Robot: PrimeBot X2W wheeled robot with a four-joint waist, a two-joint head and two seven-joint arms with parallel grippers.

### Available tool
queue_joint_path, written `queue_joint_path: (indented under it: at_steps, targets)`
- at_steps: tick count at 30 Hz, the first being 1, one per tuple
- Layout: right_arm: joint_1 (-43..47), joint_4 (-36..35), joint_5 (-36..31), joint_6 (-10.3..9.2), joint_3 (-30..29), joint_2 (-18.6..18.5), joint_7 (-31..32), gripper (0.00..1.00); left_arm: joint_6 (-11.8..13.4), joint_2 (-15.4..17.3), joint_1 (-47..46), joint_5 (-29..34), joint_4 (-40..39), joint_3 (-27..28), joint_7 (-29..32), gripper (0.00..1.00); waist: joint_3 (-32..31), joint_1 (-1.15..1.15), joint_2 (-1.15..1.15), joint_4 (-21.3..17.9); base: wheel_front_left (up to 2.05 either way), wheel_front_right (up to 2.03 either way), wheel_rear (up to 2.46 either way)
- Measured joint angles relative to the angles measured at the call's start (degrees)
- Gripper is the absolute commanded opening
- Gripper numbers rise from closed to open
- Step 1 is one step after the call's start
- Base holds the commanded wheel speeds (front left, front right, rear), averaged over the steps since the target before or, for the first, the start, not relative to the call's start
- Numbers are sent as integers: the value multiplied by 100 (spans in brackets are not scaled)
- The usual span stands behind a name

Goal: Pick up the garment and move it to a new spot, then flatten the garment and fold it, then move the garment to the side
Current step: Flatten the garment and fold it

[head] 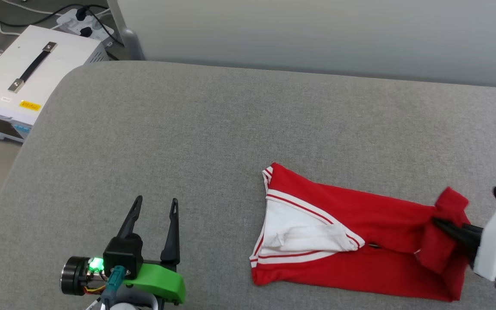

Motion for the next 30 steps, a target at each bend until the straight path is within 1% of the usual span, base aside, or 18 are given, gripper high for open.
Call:
queue_joint_path:
  at_steps: [3, 8, 9, 13, 16, 19, 23, 26, 27, 28, 29, 30]
  targets:
    - [-386, -140, -230, 0, 353, 269, 227, 0, -8, -22, -20, 1, 12, -42, -1, 100, 72, 0, 0, 36, 0, 0, 0]
    - [-1101, -126, -527, 0, 1039, 716, 466, 0, -48, -75, -136, 2, 32, -94, -1, 100, 216, 0, 0, 121, 0, 0, 0]
    - [-1561, 21, -712, 1, 1422, 973, 469, 0, -48, -115, -190, 2, 43, -100, -1, 100, 305, 0, 0, 166, 0, 0, 0]
    - [-2104, 385, -964, 0, 1923, 1289, 441, 0, -48, -135, -253, 2, 56, -103, -1, 100, 419, 0, 0, 214, 0, 0, 0]
    - [-2437, 870, -1113, 0, 2286, 1559, 375, 0, -49, -144, -320, 2, 66, -119, -1, 100, 515, 0, 0, 250, 0, 0, 0]
    - [-2619, 1346, -1117, 1, 2526, 1830, 250, 0, -56, -155, -403, 2, 77, -153, -1, 100, 597, 0, 0, 293, 0, 0, 0]
    - [-2766, 2025, -1256, 1, 2848, 1987, 36, 0, -56, -170, -501, -1, 115, -193, -1, 100, 675, 0, 0, 371, 0, 0, 0]
    - [-2799, 2353, -1248, 1, 2982, 2029, -241, 0, -56, -176, -518, -1, 143, -204, -1, 100, 691, 1, 0, 408, 0, 0, 0]
    - [-2803, 2399, -1225, 1, 3006, 2040, -334, 6, -55, -178, -517, -1, 151, -203, -1, 100, 682, 1, 0, 412, 0, 0, 0]
    - [-2803, 2429, -1190, 1, 3042, 2043, -437, 24, -53, -179, -516, -1, 158, -193, -1, 100, 667, 1, 0, 410, 0, 0, 0]
    - [-2804, 2426, -1184, 1, 3112, 2026, -563, 100, -51, -180, -509, -2, 163, -169, 0, 100, 644, 1, 0, 398, 0, 0, 0]
    - [-2805, 2413, -1183, 1, 3161, 2000, -684, 100, -49, -181, -497, -2, 165, -137, -1, 100, 619, 1, 0, 380, 0, 0, 0]
